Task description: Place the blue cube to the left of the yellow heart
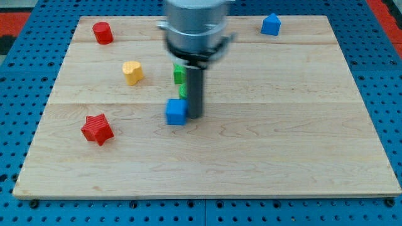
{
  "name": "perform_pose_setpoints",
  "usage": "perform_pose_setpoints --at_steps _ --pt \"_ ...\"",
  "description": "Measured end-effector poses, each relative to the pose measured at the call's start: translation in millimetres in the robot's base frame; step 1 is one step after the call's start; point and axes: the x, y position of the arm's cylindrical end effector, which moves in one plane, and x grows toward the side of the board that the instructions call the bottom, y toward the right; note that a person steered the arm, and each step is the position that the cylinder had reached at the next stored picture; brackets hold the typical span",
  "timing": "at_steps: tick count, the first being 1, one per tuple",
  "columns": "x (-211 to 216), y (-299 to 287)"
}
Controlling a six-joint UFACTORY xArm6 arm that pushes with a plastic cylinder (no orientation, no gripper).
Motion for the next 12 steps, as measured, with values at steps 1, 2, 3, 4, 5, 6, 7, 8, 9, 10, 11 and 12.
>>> perform_pose_setpoints --at_steps 1,2,3,4,5,6,7,8,9,10,11,12 --pt "-1.9 -60.6" --pt "17.5 -18.6" --pt "18.4 -68.3" --pt "16.9 -74.8" --pt "17.3 -75.2" --pt "7.2 -85.0" --pt "18.3 -85.6" --pt "43.0 -99.5" --pt "20.3 -147.5" --pt "-9.9 -141.0" --pt "-4.6 -100.3" --pt "8.5 -73.1"
